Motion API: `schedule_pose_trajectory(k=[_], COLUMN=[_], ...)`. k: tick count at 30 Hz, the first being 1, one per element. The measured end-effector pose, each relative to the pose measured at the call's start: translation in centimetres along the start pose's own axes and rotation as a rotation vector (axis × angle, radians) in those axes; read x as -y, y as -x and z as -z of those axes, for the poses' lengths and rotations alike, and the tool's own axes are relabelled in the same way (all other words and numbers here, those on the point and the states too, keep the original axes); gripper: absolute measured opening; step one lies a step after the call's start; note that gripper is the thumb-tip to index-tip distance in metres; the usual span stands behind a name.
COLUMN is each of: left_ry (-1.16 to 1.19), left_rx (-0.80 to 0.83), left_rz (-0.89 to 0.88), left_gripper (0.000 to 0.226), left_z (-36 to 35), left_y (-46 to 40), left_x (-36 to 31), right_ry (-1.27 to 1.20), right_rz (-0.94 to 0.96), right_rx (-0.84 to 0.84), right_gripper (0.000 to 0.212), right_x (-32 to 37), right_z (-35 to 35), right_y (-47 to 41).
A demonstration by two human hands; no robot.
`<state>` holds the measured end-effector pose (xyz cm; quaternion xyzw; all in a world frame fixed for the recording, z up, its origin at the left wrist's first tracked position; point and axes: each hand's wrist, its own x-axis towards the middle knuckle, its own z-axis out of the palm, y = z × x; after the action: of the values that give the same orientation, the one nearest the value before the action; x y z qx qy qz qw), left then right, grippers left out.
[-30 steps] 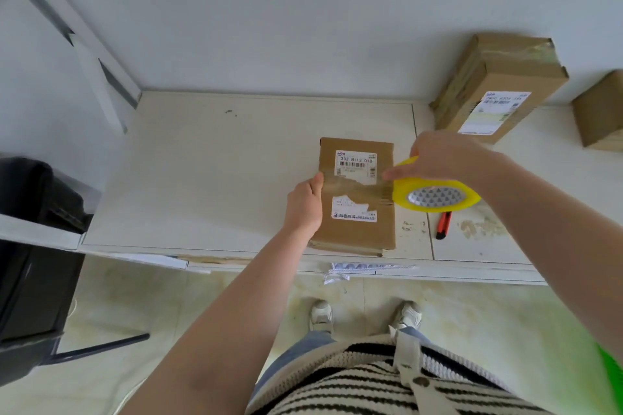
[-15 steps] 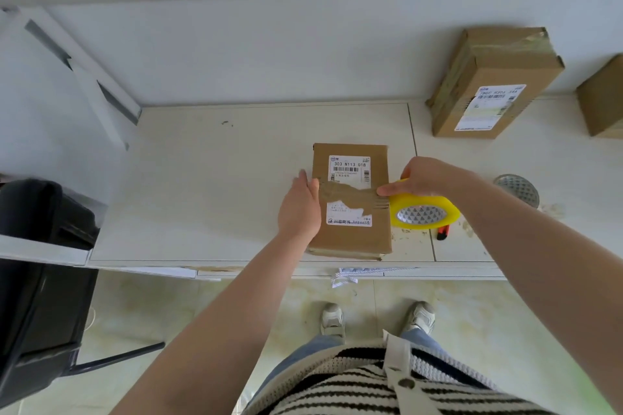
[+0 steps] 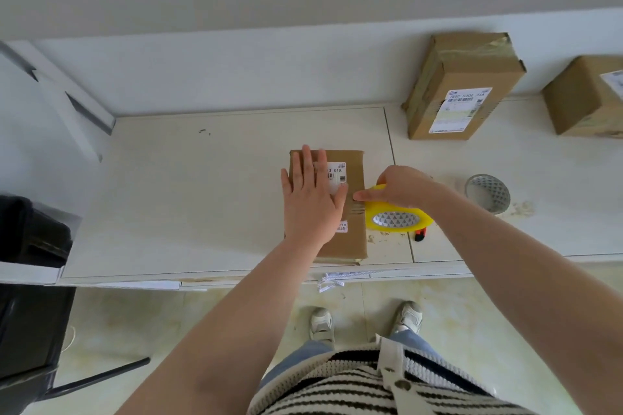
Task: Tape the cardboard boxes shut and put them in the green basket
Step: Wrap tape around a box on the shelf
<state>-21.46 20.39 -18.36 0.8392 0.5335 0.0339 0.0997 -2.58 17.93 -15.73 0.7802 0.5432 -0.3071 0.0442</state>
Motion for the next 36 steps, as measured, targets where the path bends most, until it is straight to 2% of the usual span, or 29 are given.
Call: schedule_pose_trajectory(k=[3, 5, 10, 15, 20, 24, 28, 30, 32, 36], left_ry=[-0.017, -0.016, 0.062, 0.307, 0.362, 0.543, 0.604, 0.700, 0.788, 1.082], left_rx=[0.033, 0.057, 0.090, 0.173, 0.308, 0.404, 0.447, 0.433, 0.410, 0.483], left_rz=[-0.017, -0.023, -0.008, 0.040, 0.169, 0.251, 0.269, 0.278, 0.283, 0.363], left_gripper=[0.078, 0.082, 0.095, 0.104, 0.113, 0.137, 0.137, 0.133, 0.129, 0.136], left_z=[0.0, 0.0, 0.5, 2.1, 4.2, 5.0, 5.3, 5.5, 5.6, 5.8], left_y=[0.1, 0.2, -0.2, -1.0, -1.5, -1.8, -1.7, -1.6, -1.5, -1.0], left_x=[0.3, 0.3, 1.1, 4.6, 5.3, 4.5, 5.4, 6.1, 7.1, 9.3], right_ry=[-0.188, -0.291, -0.134, -0.123, -0.002, -0.043, -0.105, -0.160, -0.085, 0.145], right_rz=[0.086, 0.082, -0.002, 0.115, 0.158, 0.128, 0.134, 0.201, 0.258, 0.200], right_rx=[0.022, -0.032, -0.066, -0.116, -0.161, -0.164, -0.068, -0.014, 0.003, -0.112], right_gripper=[0.061, 0.058, 0.053, 0.065, 0.069, 0.056, 0.043, 0.045, 0.055, 0.071], right_x=[-2.5, -3.9, -2.0, 1.7, 5.6, 6.9, 7.7, 7.7, 7.9, 7.2], right_z=[0.5, 0.5, 0.9, 3.0, 4.2, 4.8, 5.9, 6.7, 7.4, 7.3], right_y=[0.4, 0.9, 1.0, 1.7, 2.0, 2.2, 2.9, 3.2, 3.4, 2.9])
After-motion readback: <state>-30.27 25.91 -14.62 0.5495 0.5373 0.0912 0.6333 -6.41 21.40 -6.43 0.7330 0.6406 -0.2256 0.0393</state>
